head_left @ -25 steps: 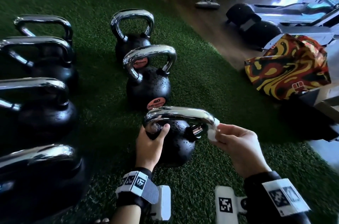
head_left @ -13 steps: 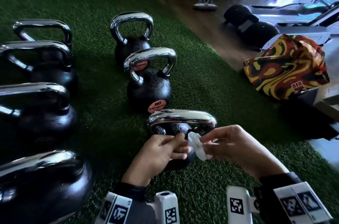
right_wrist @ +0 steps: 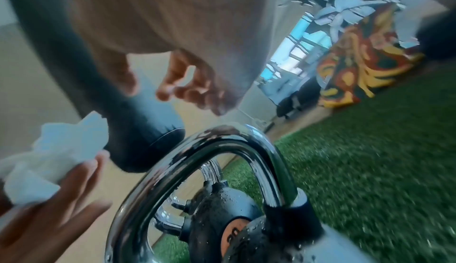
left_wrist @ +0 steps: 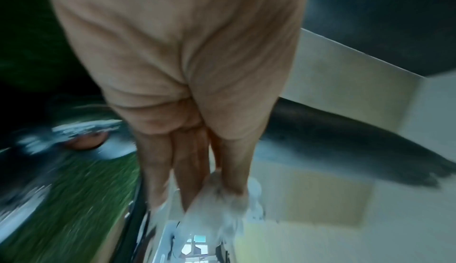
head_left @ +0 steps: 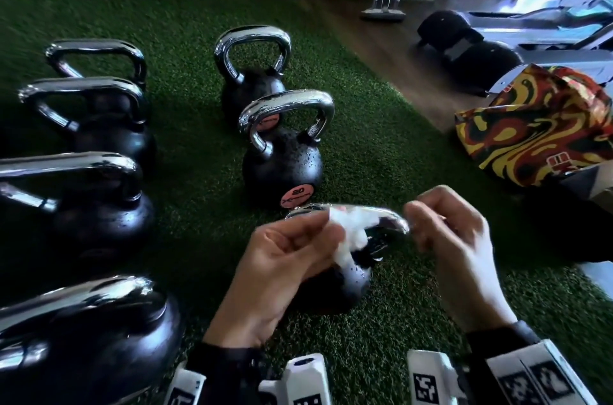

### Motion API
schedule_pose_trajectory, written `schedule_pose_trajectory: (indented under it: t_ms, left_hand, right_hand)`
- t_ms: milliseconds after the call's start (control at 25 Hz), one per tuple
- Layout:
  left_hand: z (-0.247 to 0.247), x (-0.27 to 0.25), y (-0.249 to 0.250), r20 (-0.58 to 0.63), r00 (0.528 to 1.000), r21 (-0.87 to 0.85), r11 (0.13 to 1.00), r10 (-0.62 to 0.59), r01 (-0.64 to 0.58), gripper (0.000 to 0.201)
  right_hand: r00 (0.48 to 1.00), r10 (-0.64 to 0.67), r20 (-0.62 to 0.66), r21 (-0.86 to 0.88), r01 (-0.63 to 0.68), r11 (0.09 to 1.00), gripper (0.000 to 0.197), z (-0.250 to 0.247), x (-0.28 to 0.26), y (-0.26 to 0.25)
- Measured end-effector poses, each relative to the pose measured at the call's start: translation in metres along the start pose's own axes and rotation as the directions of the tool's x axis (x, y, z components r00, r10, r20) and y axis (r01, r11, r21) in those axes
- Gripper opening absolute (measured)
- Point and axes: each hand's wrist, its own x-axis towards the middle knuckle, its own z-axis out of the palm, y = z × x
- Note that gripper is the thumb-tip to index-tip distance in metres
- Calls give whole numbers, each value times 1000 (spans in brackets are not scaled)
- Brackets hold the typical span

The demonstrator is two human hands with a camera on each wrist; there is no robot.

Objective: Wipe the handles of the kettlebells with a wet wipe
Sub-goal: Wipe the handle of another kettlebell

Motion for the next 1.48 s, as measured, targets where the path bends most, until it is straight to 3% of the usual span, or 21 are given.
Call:
schedule_pose_trajectory:
  t_ms: [40, 80, 120, 160, 200, 240, 280, 360, 440, 600, 760, 840, 920, 960, 1120, 1280, 1360, 1480]
  left_hand:
    - [4, 2, 7, -32, 982, 131, 975, 186, -180, 25]
    - [8, 4, 13, -52, 926, 302, 890, 373, -342, 27]
    - [10, 7, 16, -48, 853, 475, 763, 520, -438, 28]
    - [10, 12, 13, -10, 786, 640, 608, 618, -470, 29]
    - [9, 16, 7, 56, 746, 755, 461, 664, -466, 29]
    - [8, 20, -1, 111, 736, 819, 358, 668, -448, 29]
    - [8, 23, -11, 134, 742, 846, 313, 657, -431, 29]
    - [12, 24, -29, 150, 727, 853, 284, 670, -438, 28]
    - [9, 22, -42, 163, 678, 845, 254, 717, -471, 25]
    - [-23, 23, -38, -46, 620, 839, 367, 783, -401, 16]
    - [-27, 19, -49, -1, 555, 848, 295, 832, -441, 18]
    - [-34, 21, -64, -196, 526, 794, 449, 827, -410, 19]
    - [-45, 20, -78, -438, 557, 624, 685, 706, -377, 22]
    - [-47, 18, -81, -480, 585, 547, 744, 654, -383, 22]
    - [-45, 13, -93, -507, 628, 455, 802, 591, -387, 24]
    - [-60, 11, -118, -513, 706, 426, 859, 488, -284, 18]
    - [-62, 9, -123, -483, 728, 438, 854, 486, -280, 32]
    - [-63, 10, -124, -411, 680, 615, 735, 607, -284, 37]
  right_hand:
    - [983, 100, -155, 35, -96, 995, 8, -7, 6, 15]
    - [944, 216, -248, -12, -225, 974, 12, -15, 9, 36]
    - [910, 347, -226, -112, -378, 919, 22, -17, 9, 53]
    - [873, 478, -97, -194, -488, 851, 29, -15, 5, 67]
    - [825, 563, 49, -236, -539, 809, 31, -8, 0, 81]
    - [797, 588, 138, -215, -556, 803, 32, 1, -5, 93]
    - [803, 575, 157, -141, -558, 818, 31, 10, -9, 100]
    - [856, 515, 53, 17, -516, 856, 25, 27, -13, 106]
    - [883, 466, -55, 53, -464, 884, 20, 35, -12, 108]
    - [886, 461, -46, -33, -463, 886, 21, 33, -12, 113]
    - [884, 463, -69, -111, -468, 877, 29, 33, -12, 117]
    - [879, 471, -74, -120, -477, 871, 29, 32, -12, 115]
    - [882, 466, -68, -133, -471, 872, 30, 31, -12, 117]
    - [887, 457, -67, -143, -462, 875, 32, 31, -12, 117]
    - [892, 447, -61, -137, -452, 882, 38, 31, -8, 120]
    - [910, 409, -65, -101, -414, 905, 39, 30, -9, 120]
    - [926, 364, -101, -114, -374, 920, 40, 29, -8, 119]
    - [923, 375, -90, -110, -384, 917, 43, 25, -7, 116]
